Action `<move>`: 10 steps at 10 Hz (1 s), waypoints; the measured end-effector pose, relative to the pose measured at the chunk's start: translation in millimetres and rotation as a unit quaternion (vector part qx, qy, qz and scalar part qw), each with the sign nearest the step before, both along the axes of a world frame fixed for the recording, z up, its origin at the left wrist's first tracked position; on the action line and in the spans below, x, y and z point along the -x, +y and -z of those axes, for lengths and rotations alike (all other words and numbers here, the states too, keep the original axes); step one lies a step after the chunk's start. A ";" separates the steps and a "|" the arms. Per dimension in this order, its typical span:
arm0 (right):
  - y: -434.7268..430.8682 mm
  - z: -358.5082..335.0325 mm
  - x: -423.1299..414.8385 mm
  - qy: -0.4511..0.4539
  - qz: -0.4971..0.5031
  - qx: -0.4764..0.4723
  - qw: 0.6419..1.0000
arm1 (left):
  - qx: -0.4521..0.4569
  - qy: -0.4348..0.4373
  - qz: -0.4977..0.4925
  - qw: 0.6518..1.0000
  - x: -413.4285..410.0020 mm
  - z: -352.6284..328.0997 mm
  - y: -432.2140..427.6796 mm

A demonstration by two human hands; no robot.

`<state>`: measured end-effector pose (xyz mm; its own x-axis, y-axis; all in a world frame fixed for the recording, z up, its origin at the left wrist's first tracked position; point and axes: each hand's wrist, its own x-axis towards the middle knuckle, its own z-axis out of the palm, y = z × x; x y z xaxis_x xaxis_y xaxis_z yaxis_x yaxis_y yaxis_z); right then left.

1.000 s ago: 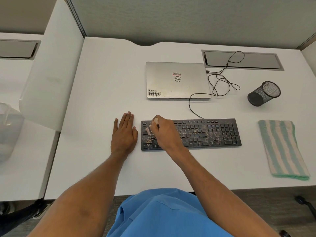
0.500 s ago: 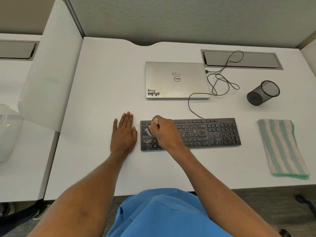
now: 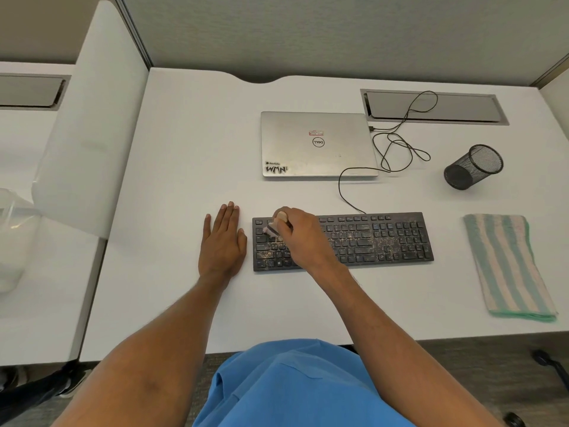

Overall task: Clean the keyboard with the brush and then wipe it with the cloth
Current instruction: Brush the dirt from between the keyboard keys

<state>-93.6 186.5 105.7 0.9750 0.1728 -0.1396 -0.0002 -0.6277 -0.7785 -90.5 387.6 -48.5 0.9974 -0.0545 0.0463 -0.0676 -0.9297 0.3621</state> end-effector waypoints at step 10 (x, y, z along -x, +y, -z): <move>28.2 3.6 -1.6 -0.070 0.080 -0.036 0.994 | -0.011 0.002 0.001 1.000 0.3 0.0 0.7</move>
